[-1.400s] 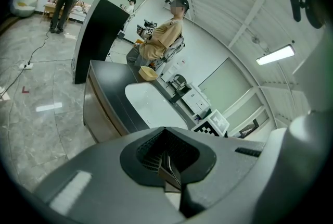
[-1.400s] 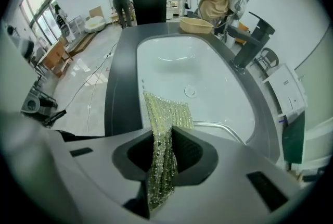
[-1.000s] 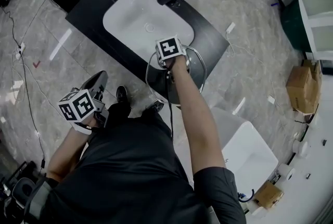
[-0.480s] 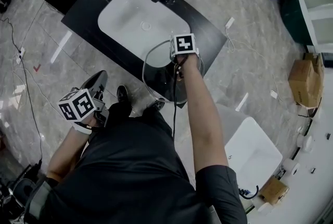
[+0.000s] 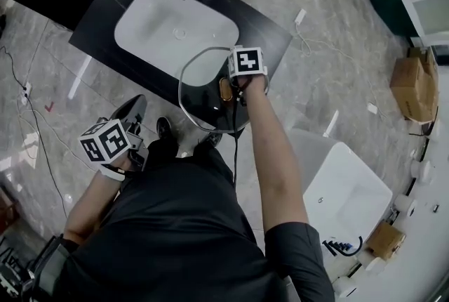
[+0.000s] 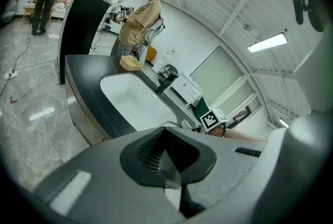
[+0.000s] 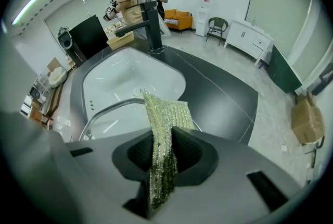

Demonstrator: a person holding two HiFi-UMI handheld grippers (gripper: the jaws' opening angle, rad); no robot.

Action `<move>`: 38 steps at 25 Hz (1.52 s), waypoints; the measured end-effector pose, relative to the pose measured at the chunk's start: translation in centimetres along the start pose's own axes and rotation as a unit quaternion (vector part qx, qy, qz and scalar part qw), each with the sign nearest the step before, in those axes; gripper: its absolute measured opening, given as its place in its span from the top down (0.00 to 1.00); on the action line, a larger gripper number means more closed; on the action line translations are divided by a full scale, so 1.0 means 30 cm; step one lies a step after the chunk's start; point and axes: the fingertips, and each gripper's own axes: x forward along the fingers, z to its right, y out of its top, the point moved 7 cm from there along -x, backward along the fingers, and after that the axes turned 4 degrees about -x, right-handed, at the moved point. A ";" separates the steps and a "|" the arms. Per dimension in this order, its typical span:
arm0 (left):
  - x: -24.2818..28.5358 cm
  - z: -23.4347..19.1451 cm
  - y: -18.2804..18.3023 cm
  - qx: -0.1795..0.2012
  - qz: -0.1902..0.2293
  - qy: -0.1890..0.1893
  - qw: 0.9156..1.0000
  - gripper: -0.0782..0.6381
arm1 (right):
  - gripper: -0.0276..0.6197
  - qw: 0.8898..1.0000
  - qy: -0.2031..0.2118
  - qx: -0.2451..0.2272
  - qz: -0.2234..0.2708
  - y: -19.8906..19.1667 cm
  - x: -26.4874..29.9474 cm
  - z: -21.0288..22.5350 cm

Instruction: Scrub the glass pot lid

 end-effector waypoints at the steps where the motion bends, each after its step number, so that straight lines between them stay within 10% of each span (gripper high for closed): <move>1: 0.008 0.010 -0.002 0.003 -0.003 -0.002 1.000 0.89 | 0.85 1.000 0.000 0.003 0.003 -0.014 -0.004 0.011; 7: 0.044 0.056 -0.032 0.013 -0.017 -0.010 1.000 0.89 | 0.85 0.998 0.008 -0.013 0.068 -0.091 -0.021 0.073; 15: 0.100 0.134 -0.069 0.025 -0.030 -0.023 0.999 0.89 | 0.85 0.976 0.016 -0.173 0.134 -0.226 -0.059 0.038; 26: 0.163 0.227 -0.116 0.036 -0.040 -0.024 0.998 0.89 | 0.85 0.908 0.050 -0.388 0.148 -0.398 -0.089 -0.014; 38: 0.245 0.337 -0.216 0.033 -0.039 -0.026 0.998 0.89 | 0.85 0.870 0.115 -0.455 0.150 -0.651 -0.139 -0.064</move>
